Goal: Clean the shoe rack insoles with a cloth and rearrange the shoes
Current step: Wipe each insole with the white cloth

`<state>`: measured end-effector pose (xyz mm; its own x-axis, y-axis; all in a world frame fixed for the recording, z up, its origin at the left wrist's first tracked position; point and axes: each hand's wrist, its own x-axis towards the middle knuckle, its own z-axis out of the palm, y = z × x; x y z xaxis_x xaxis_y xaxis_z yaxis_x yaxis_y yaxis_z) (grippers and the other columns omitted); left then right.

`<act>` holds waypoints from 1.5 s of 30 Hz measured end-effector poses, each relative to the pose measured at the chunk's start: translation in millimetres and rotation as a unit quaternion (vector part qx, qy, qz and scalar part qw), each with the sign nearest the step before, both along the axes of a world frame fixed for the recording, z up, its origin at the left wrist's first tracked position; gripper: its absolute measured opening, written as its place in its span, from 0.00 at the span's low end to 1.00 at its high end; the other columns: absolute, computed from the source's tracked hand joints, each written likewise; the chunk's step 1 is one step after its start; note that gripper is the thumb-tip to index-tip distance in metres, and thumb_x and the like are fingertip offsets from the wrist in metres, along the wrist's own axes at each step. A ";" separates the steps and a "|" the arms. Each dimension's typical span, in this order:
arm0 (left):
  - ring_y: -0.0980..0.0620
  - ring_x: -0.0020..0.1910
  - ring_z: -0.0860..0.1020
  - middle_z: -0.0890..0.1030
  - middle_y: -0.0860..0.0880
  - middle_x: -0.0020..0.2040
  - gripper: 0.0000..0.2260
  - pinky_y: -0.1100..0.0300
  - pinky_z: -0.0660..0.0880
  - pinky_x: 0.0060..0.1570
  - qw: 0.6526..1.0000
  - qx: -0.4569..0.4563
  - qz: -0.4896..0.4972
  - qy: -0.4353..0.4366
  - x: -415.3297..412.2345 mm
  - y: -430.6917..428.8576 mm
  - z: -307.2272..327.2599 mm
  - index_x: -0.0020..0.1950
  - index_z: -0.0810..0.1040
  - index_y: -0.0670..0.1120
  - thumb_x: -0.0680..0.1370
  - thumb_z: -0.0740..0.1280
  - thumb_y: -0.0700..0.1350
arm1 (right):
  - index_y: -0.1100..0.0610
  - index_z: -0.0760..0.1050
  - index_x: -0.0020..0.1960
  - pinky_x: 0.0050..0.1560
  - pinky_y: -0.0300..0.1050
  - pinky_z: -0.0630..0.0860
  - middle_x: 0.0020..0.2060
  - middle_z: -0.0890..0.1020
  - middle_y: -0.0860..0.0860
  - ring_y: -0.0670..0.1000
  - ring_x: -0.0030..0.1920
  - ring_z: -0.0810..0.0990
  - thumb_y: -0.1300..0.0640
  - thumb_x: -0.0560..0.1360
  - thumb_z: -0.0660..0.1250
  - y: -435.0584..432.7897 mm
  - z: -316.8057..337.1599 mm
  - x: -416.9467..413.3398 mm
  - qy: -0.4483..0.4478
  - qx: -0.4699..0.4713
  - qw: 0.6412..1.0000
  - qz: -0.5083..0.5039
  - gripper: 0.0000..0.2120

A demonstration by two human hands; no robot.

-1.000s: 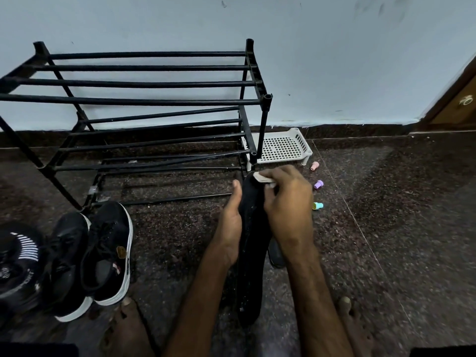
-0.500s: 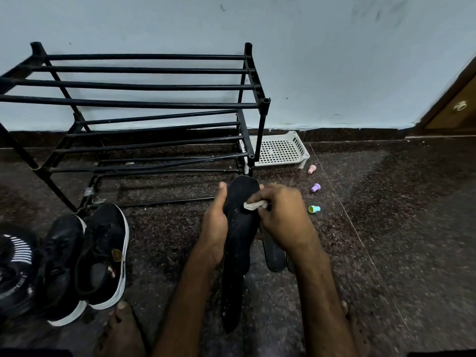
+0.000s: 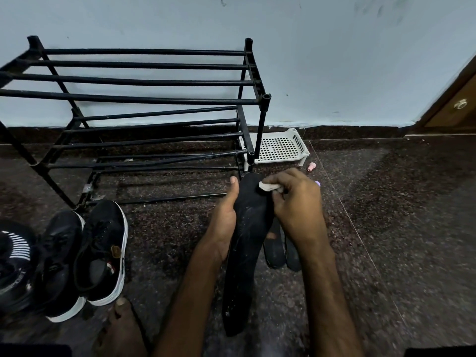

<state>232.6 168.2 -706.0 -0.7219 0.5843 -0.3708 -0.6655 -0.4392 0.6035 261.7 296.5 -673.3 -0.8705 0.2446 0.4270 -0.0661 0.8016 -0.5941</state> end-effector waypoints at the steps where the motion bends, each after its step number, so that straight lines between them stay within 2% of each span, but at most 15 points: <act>1: 0.42 0.45 0.84 0.84 0.39 0.52 0.32 0.47 0.82 0.39 1.000 0.018 0.003 -0.010 0.7 -0.2 1.9 0.56 0.83 0.42 0.79 0.53 0.67 | 0.57 0.84 0.48 0.51 0.46 0.78 0.44 0.81 0.49 0.49 0.46 0.80 0.70 0.69 0.68 -2.7 -1.7 -1.3 0.008 0.000 1.000 -0.005 0.13; 5: 0.45 0.47 0.84 0.84 0.39 0.52 0.34 0.55 0.82 0.43 0.999 0.044 0.020 -0.016 -1.2 -1.8 -0.1 0.55 0.84 0.39 0.81 0.50 0.65 | 0.52 0.85 0.44 0.52 0.48 0.79 0.43 0.82 0.45 0.46 0.45 0.80 0.69 0.69 0.68 -2.9 -7.5 3.5 -0.115 -0.011 0.990 0.081 0.14; 8: 0.46 0.45 0.85 0.85 0.40 0.50 0.34 0.55 0.82 0.41 0.999 0.038 0.018 -0.006 -3.2 -1.7 -0.1 0.53 0.85 0.40 0.81 0.50 0.65 | 0.50 0.84 0.44 0.52 0.50 0.78 0.46 0.82 0.47 0.50 0.49 0.79 0.67 0.70 0.70 -1.6 -14.3 4.6 -0.072 -0.018 0.997 0.013 0.13; 10: 0.45 0.42 0.84 0.84 0.39 0.50 0.34 0.53 0.82 0.38 0.999 0.031 0.013 -0.008 -4.5 -1.4 -0.7 0.58 0.81 0.39 0.80 0.51 0.66 | 0.50 0.83 0.45 0.52 0.48 0.79 0.51 0.80 0.48 0.50 0.52 0.79 0.63 0.71 0.74 -1.5 -14.1 3.5 -0.048 -0.062 0.996 -0.046 0.09; 14: 0.45 0.43 0.84 0.85 0.40 0.50 0.37 0.51 0.82 0.39 1.000 -0.009 0.002 0.007 -5.4 -7.9 -7.7 0.61 0.78 0.41 0.78 0.46 0.69 | 0.48 0.82 0.43 0.32 0.35 0.78 0.42 0.84 0.46 0.40 0.33 0.82 0.61 0.73 0.74 -6.6 -12.7 1.2 -0.086 -0.196 0.976 -0.042 0.08; 18: 0.44 0.48 0.84 0.84 0.39 0.53 0.40 0.50 0.83 0.44 1.000 0.004 -0.026 0.000 -2.8 -10.5 -7.7 0.62 0.79 0.42 0.77 0.45 0.71 | 0.50 0.83 0.44 0.43 0.43 0.81 0.39 0.85 0.44 0.41 0.39 0.83 0.54 0.73 0.75 -7.7 -16.1 -3.3 -0.053 -0.230 0.970 -0.065 0.01; 22: 0.42 0.56 0.81 0.81 0.39 0.61 0.39 0.39 0.76 0.59 0.998 0.030 -0.047 0.001 0.5 -12.2 -12.8 0.62 0.82 0.44 0.76 0.46 0.71 | 0.51 0.83 0.45 0.47 0.49 0.82 0.39 0.85 0.44 0.44 0.41 0.84 0.52 0.73 0.75 -6.4 -21.1 -4.6 -0.035 -0.293 0.950 -0.097 0.04; 25: 0.44 0.55 0.82 0.82 0.40 0.59 0.33 0.44 0.76 0.61 0.999 0.027 -0.047 0.008 4.7 -9.1 -16.3 0.60 0.83 0.44 0.78 0.51 0.68 | 0.52 0.83 0.47 0.50 0.48 0.80 0.44 0.83 0.44 0.44 0.45 0.82 0.55 0.74 0.74 -5.7 -20.4 -3.0 -0.001 -0.227 0.968 -0.106 0.03; 27: 0.47 0.51 0.83 0.84 0.42 0.56 0.32 0.53 0.81 0.51 0.999 0.024 -0.030 0.009 5.7 -5.5 -14.8 0.57 0.85 0.44 0.79 0.51 0.66 | 0.54 0.83 0.48 0.52 0.44 0.78 0.47 0.79 0.47 0.45 0.48 0.79 0.62 0.74 0.72 -3.9 -19.0 -0.3 0.000 -0.130 0.989 -0.070 0.06; 31: 0.47 0.47 0.84 0.85 0.42 0.52 0.32 0.57 0.81 0.41 1.000 -0.004 -0.005 0.016 2.9 -0.8 -8.4 0.59 0.82 0.43 0.80 0.49 0.66 | 0.53 0.84 0.46 0.50 0.50 0.78 0.45 0.80 0.49 0.50 0.47 0.80 0.69 0.71 0.69 -2.1 -22.5 5.5 -0.100 -0.016 0.994 0.036 0.13; 33: 0.46 0.47 0.84 0.84 0.41 0.53 0.33 0.56 0.81 0.41 1.000 -0.018 0.003 0.016 2.3 -1.8 -6.9 0.61 0.80 0.42 0.80 0.50 0.66 | 0.53 0.84 0.44 0.49 0.51 0.79 0.44 0.80 0.49 0.51 0.46 0.80 0.70 0.69 0.68 -0.6 -25.0 5.5 -0.114 -0.007 0.993 0.039 0.14; 36: 0.43 0.50 0.83 0.82 0.39 0.58 0.35 0.48 0.82 0.44 1.000 -0.020 -0.019 0.014 3.3 -2.4 -5.3 0.65 0.78 0.42 0.77 0.51 0.69 | 0.56 0.83 0.45 0.46 0.51 0.79 0.44 0.79 0.50 0.51 0.44 0.79 0.70 0.70 0.67 -0.9 -23.7 3.7 -0.026 0.008 0.999 -0.034 0.12; 38: 0.43 0.46 0.83 0.83 0.40 0.55 0.37 0.46 0.81 0.42 0.999 -0.021 -0.032 0.013 3.7 -2.1 -4.1 0.65 0.79 0.43 0.76 0.50 0.70 | 0.57 0.83 0.47 0.47 0.51 0.79 0.45 0.79 0.50 0.51 0.46 0.79 0.69 0.70 0.68 -0.3 -21.4 2.3 0.014 0.009 0.998 -0.054 0.11; 43: 0.43 0.44 0.84 0.83 0.39 0.54 0.38 0.49 0.82 0.35 0.999 0.003 -0.041 0.010 3.5 -5.1 -5.5 0.68 0.76 0.42 0.77 0.48 0.70 | 0.53 0.85 0.46 0.48 0.46 0.79 0.44 0.82 0.46 0.44 0.42 0.79 0.67 0.69 0.71 7.1 -13.3 5.3 -0.140 -0.026 0.987 0.072 0.12; 45: 0.42 0.45 0.84 0.83 0.38 0.54 0.38 0.47 0.82 0.36 0.999 0.007 -0.049 0.014 5.1 -4.2 -6.4 0.67 0.76 0.43 0.76 0.47 0.71 | 0.53 0.85 0.47 0.47 0.43 0.78 0.44 0.82 0.46 0.44 0.41 0.79 0.66 0.69 0.72 8.7 -11.1 5.0 -0.110 -0.026 0.993 0.039 0.11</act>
<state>237.7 164.0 -712.3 -0.6708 0.6581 -0.3420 -0.6888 -0.3816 0.6164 266.7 305.2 -684.5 -0.9587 0.1896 0.2121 0.0097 0.7669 -0.6417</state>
